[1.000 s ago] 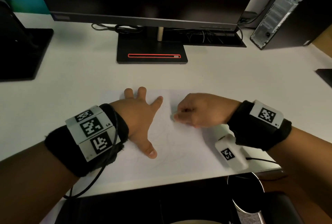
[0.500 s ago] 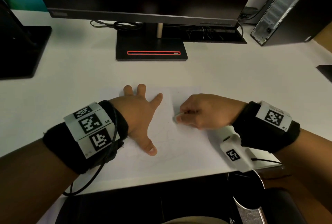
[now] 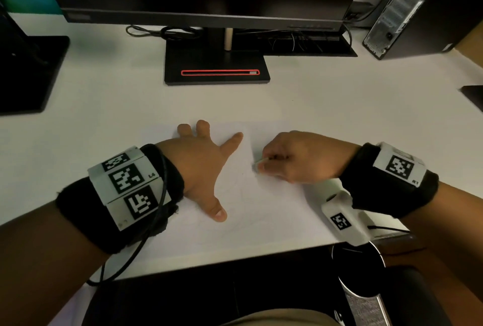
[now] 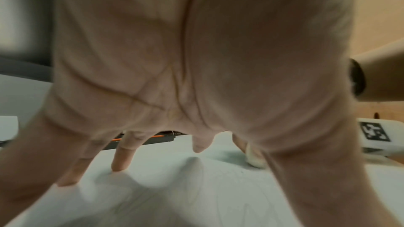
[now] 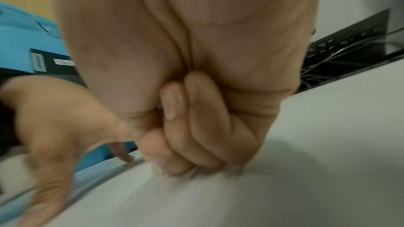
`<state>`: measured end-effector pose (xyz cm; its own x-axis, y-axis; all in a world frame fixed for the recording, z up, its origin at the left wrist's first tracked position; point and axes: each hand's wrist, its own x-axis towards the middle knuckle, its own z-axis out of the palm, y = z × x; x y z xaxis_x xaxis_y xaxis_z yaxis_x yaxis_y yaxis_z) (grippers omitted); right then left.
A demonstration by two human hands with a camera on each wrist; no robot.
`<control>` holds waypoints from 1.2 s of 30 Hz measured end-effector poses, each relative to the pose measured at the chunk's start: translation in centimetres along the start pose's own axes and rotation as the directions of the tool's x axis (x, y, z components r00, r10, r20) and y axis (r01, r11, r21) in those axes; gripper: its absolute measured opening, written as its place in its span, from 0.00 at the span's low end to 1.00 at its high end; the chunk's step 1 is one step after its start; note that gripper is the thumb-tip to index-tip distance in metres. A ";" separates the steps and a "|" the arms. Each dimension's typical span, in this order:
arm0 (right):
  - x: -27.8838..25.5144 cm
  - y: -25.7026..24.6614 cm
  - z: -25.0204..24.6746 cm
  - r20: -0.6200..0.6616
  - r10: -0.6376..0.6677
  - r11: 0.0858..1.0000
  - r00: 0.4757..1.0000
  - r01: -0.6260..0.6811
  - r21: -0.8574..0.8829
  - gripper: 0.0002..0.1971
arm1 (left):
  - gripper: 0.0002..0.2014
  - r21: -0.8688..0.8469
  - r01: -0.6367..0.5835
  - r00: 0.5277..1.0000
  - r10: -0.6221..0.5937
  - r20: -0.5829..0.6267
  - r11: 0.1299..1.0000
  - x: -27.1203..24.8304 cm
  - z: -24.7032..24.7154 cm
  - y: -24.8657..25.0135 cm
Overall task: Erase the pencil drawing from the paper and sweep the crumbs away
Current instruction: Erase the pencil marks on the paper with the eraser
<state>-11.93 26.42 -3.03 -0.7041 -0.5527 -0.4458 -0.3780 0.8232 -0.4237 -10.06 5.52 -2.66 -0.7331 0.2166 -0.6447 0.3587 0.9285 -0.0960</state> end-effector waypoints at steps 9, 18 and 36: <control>-0.6 0.0 0.4 0.022 -0.033 0.999 0.999 0.033 -0.026 0.23 | 0.55 -0.076 0.001 0.998 0.005 0.070 0.997 -0.6 0.4 0.2; -1.5 -0.2 1.2 0.038 -0.067 0.997 0.997 0.069 -0.033 0.24 | 0.64 -0.078 0.005 0.993 0.004 0.122 0.997 -1.3 -0.1 0.7; -2.3 -1.1 1.8 0.132 -0.080 0.995 0.988 0.086 -0.042 0.22 | 0.69 -0.083 0.004 0.992 0.007 0.127 0.997 -1.6 -0.2 0.7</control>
<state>-8.83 26.52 -2.96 -0.5866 -0.6287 -0.5105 -0.4621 0.7775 -0.4266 -8.75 5.88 -1.49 -0.6514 0.1831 -0.7364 0.3072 0.9510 -0.0353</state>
